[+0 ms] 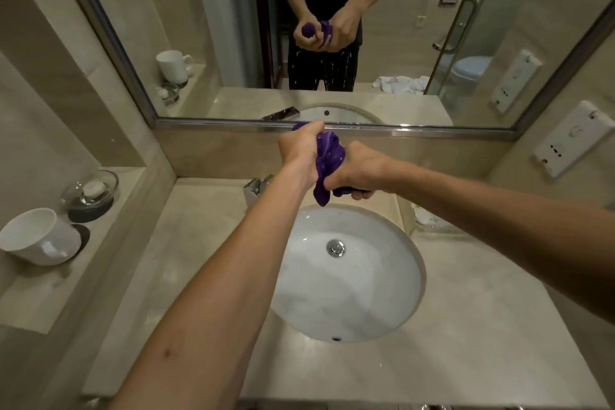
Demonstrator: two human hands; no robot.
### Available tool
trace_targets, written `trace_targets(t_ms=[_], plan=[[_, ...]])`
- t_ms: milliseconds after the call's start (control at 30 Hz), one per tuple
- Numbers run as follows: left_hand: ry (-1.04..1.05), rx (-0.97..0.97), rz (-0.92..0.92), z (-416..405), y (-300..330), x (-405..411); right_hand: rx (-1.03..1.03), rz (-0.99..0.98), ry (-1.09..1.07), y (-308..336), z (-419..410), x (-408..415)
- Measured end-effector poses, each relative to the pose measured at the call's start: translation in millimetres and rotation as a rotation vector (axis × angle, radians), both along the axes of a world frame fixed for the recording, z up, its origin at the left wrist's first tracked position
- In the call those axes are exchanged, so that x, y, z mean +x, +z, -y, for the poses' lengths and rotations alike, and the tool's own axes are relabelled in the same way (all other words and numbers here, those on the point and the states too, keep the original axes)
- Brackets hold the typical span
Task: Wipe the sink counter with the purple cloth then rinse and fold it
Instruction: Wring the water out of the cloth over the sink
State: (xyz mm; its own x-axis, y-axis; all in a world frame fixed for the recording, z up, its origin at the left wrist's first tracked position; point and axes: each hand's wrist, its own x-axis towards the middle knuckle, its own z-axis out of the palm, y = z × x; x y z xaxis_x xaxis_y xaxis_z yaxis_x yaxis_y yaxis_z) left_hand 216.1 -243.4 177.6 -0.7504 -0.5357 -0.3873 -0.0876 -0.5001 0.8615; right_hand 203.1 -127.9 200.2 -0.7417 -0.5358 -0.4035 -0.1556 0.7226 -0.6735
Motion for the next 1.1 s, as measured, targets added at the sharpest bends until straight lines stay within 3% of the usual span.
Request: trace_targets(t_ms=[267,500,733,833,1100], plan=[[0.089,-0.147,0.152,-4.6,-27.2,-9.2,-0.022,-0.223,-0.063,-45.3,8.2,1.8],[-0.048,-0.177,0.142,-1.6,-14.8,0.2,-0.091,-0.016,-0.129,-38.5,-0.9,3.6],[-0.456,0.035,-0.049,6.2,21.0,30.6,-0.156,0.218,-0.011,6.6,-31.2,6.8],[-0.501,-0.034,-0.094,2.7,35.1,36.5,-0.160,0.342,0.052,29.5,-39.2,6.3],[-0.317,-0.356,-0.157,-2.3,55.2,23.2,-0.206,0.214,-0.016,43.6,-32.3,8.1]])
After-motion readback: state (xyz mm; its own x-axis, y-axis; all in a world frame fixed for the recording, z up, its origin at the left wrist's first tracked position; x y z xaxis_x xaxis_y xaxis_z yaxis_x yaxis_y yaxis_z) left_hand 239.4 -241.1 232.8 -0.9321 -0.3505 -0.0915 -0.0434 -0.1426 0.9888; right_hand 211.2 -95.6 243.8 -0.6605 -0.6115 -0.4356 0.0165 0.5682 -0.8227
